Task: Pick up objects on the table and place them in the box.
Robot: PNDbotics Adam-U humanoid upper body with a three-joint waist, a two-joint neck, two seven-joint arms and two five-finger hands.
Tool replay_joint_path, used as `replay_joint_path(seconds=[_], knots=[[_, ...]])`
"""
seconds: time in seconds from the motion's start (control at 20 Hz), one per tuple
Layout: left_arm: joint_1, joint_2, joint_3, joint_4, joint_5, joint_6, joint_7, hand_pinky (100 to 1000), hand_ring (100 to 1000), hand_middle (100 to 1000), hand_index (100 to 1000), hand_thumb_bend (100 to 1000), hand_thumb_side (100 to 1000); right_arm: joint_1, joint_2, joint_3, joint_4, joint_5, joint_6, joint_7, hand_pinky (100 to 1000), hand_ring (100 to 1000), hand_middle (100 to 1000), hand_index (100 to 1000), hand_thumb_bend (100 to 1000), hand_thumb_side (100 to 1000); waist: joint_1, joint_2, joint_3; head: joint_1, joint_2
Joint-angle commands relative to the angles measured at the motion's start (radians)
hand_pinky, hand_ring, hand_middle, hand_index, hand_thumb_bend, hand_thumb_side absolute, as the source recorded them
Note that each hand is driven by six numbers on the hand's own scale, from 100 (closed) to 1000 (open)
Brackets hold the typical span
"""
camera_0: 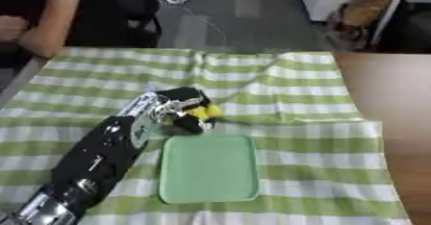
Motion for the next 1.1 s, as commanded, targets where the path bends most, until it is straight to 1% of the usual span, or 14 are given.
replay_joint_path(seconds=[0.05, 0.15, 0.2, 0.25, 0.3, 0.35, 0.5, 0.85, 0.9, 1.1], knots=[[-0.016, 0.020, 0.003, -0.021, 0.006, -0.002, 0.001, 100, 131, 493, 664, 100, 479, -0.016, -0.010, -0.009, -0.011, -0.002, -0.001, 0.001, 690, 751, 781, 898, 100, 782, -0.002, -0.011, 0.001, 0.005, -0.011], [-0.016, 0.020, 0.002, -0.022, 0.008, -0.004, -0.003, 100, 139, 497, 668, 100, 488, -0.015, -0.010, -0.009, -0.011, -0.002, -0.001, 0.001, 691, 751, 781, 898, 100, 782, -0.002, -0.011, 0.001, 0.004, -0.011], [-0.016, 0.020, 0.002, -0.022, 0.010, -0.006, -0.007, 100, 146, 502, 672, 100, 508, -0.015, -0.010, -0.009, -0.011, -0.002, -0.001, 0.001, 691, 751, 781, 898, 100, 782, -0.002, -0.012, 0.001, 0.004, -0.011], [-0.017, 0.021, 0.002, -0.022, 0.013, -0.007, -0.011, 100, 144, 500, 671, 100, 500, -0.015, -0.010, -0.009, -0.011, -0.002, -0.001, 0.001, 691, 751, 781, 898, 100, 782, -0.002, -0.012, 0.001, 0.004, -0.011], [-0.017, 0.022, 0.002, -0.024, 0.016, -0.009, -0.015, 100, 150, 505, 675, 100, 539, -0.015, -0.010, -0.009, -0.011, -0.002, -0.001, 0.001, 691, 751, 781, 898, 100, 782, -0.002, -0.012, 0.001, 0.004, -0.011], [-0.018, 0.023, 0.002, -0.026, 0.018, -0.010, -0.019, 100, 151, 505, 675, 100, 555, -0.015, -0.010, -0.009, -0.011, -0.002, -0.001, 0.001, 691, 751, 781, 898, 100, 782, -0.002, -0.012, 0.001, 0.004, -0.011], [-0.019, 0.026, 0.003, -0.029, 0.023, -0.011, -0.025, 100, 155, 508, 678, 100, 574, -0.015, -0.010, -0.009, -0.011, -0.002, -0.002, 0.001, 691, 751, 781, 898, 100, 782, -0.002, -0.013, 0.001, 0.004, -0.011], [-0.021, 0.026, 0.002, -0.031, 0.024, -0.014, -0.033, 100, 182, 517, 679, 100, 574, -0.015, -0.010, -0.009, -0.011, -0.002, -0.002, 0.001, 691, 751, 782, 898, 100, 782, -0.002, -0.013, 0.002, 0.004, -0.010], [-0.021, 0.026, 0.002, -0.031, 0.024, -0.014, -0.035, 100, 180, 517, 679, 100, 558, -0.015, -0.010, -0.009, -0.011, -0.002, -0.002, 0.001, 691, 751, 782, 898, 100, 782, -0.002, -0.013, 0.002, 0.004, -0.010], [-0.019, 0.026, 0.000, -0.030, 0.021, -0.015, -0.042, 100, 197, 525, 685, 100, 540, -0.015, -0.010, -0.009, -0.010, -0.002, -0.002, 0.001, 691, 751, 782, 898, 100, 782, -0.002, -0.014, 0.002, 0.004, -0.010]])
